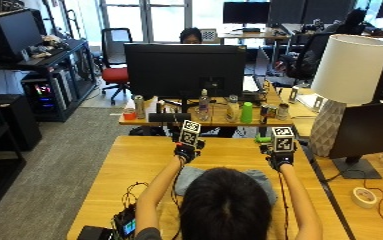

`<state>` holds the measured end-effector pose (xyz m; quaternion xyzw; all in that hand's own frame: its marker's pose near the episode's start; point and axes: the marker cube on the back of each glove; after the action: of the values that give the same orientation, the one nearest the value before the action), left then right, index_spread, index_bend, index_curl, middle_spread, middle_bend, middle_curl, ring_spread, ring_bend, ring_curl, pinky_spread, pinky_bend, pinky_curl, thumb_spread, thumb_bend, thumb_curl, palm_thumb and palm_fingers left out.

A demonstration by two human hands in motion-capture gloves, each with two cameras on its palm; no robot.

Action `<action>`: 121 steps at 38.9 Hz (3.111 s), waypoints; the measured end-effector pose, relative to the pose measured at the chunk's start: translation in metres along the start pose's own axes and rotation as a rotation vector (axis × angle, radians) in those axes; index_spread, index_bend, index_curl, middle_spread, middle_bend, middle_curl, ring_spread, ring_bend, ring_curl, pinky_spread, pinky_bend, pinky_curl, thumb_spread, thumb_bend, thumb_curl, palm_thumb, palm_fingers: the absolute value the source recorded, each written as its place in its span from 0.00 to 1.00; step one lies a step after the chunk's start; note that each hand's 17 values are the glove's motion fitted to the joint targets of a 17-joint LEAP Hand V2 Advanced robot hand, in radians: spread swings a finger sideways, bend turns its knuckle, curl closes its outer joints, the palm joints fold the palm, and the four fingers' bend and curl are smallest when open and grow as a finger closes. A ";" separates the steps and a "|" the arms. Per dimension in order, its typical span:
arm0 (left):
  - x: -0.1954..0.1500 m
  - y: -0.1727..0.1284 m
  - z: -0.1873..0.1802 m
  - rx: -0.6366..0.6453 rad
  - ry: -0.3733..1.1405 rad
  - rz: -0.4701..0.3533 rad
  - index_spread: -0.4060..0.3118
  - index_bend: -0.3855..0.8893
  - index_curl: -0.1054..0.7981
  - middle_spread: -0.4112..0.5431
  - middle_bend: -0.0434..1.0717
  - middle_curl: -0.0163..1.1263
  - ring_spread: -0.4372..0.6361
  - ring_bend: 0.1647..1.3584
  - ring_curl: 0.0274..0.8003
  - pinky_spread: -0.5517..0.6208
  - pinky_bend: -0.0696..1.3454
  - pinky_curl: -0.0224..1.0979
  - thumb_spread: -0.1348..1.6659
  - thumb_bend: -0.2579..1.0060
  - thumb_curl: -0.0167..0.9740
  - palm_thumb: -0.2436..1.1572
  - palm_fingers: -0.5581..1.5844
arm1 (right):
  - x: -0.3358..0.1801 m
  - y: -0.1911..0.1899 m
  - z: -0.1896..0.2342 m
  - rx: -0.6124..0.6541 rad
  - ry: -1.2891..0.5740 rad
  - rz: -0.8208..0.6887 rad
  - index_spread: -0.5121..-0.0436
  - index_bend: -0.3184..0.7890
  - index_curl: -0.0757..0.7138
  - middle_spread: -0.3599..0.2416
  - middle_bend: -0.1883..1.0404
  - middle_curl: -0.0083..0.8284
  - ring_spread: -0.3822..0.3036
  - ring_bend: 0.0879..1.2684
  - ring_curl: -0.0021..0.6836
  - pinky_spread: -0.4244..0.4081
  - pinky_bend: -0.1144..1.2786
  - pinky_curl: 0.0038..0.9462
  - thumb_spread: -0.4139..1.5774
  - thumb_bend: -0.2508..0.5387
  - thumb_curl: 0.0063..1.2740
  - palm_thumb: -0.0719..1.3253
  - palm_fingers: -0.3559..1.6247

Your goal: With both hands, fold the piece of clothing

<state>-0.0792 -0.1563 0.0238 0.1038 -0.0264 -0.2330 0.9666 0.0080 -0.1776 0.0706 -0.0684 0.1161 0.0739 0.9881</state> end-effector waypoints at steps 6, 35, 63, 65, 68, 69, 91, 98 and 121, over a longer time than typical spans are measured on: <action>0.002 0.035 -0.009 0.044 0.045 0.078 0.36 0.40 0.60 0.37 0.07 0.36 0.36 0.24 0.54 0.41 0.34 0.41 0.78 0.16 0.35 0.26 0.44 | 0.015 -0.026 0.017 0.064 -0.041 -0.025 0.44 0.33 0.37 0.35 0.30 0.56 0.28 0.39 0.66 0.22 0.54 0.43 0.83 0.31 0.39 0.77 0.62; 0.066 0.077 0.142 -0.478 0.139 0.061 0.49 0.39 0.47 0.64 0.18 0.20 0.71 0.41 0.47 0.76 0.52 0.39 0.75 0.19 0.25 0.20 0.31 | -0.018 0.075 0.114 -0.336 -0.162 0.343 0.41 0.27 0.21 0.50 0.31 0.49 0.39 0.50 0.63 0.40 0.64 0.41 0.88 0.26 0.24 0.58 0.53; 0.071 0.088 0.138 -0.584 0.110 0.094 0.51 0.41 0.45 0.66 0.18 0.21 0.77 0.41 0.41 0.77 0.58 0.37 0.76 0.19 0.23 0.21 0.31 | -0.055 0.054 0.125 -0.366 0.008 0.136 0.61 0.43 0.28 0.38 0.42 0.57 0.26 0.47 0.61 0.19 0.59 0.39 0.77 0.43 0.30 0.77 0.77; 0.072 0.088 0.138 -0.586 0.112 0.113 0.52 0.41 0.44 0.66 0.18 0.21 0.78 0.41 0.40 0.77 0.58 0.37 0.76 0.19 0.23 0.21 0.31 | -0.055 0.052 0.123 -0.369 0.005 0.114 0.59 0.44 0.31 0.36 0.43 0.58 0.25 0.46 0.62 0.17 0.57 0.39 0.76 0.42 0.30 0.78 0.79; 0.071 0.089 0.138 -0.597 0.101 0.090 0.52 0.41 0.44 0.66 0.17 0.21 0.77 0.42 0.40 0.76 0.60 0.37 0.76 0.19 0.23 0.22 0.32 | -0.055 0.052 0.119 -0.393 -0.020 0.137 0.57 0.44 0.35 0.34 0.44 0.59 0.24 0.47 0.62 0.15 0.56 0.39 0.74 0.42 0.31 0.81 0.81; 0.070 0.088 0.138 -0.596 0.088 0.072 0.52 0.42 0.44 0.66 0.17 0.21 0.76 0.43 0.40 0.76 0.60 0.37 0.76 0.19 0.23 0.22 0.32 | -0.054 0.053 0.117 -0.407 -0.030 0.144 0.57 0.44 0.36 0.33 0.44 0.59 0.23 0.47 0.63 0.14 0.55 0.39 0.74 0.41 0.31 0.81 0.82; 0.034 0.081 0.106 -0.577 0.145 0.018 0.55 0.41 0.45 0.65 0.18 0.21 0.70 0.44 0.39 0.69 0.61 0.36 0.78 0.20 0.23 0.26 0.34 | -0.101 0.045 -0.031 -0.311 0.024 0.094 0.55 0.41 0.48 0.29 0.44 0.60 0.21 0.49 0.65 0.09 0.54 0.41 0.59 0.27 0.38 0.79 0.83; -0.014 0.084 0.059 -0.479 0.070 -0.069 0.56 0.42 0.45 0.65 0.18 0.21 0.65 0.45 0.39 0.68 0.59 0.35 0.80 0.20 0.23 0.27 0.36 | -0.153 0.032 -0.068 -0.302 0.065 0.094 0.54 0.41 0.49 0.28 0.45 0.61 0.21 0.49 0.66 0.10 0.54 0.41 0.55 0.28 0.41 0.78 0.82; -0.121 0.125 0.036 -0.633 -0.189 -0.036 0.46 0.77 0.65 0.65 0.12 0.16 0.65 0.30 0.33 0.70 0.47 0.31 0.92 0.29 0.29 0.43 0.44 | -0.369 0.037 0.000 -0.664 -0.472 -0.015 0.59 0.18 0.25 0.34 0.42 0.61 0.21 0.59 0.69 0.10 0.68 0.46 0.67 0.25 0.41 0.61 0.68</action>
<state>-0.1347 0.0003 0.0857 -0.2234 -0.0403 -0.2553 0.9398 -0.3531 -0.1895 0.1548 -0.3656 -0.1447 0.1136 0.9124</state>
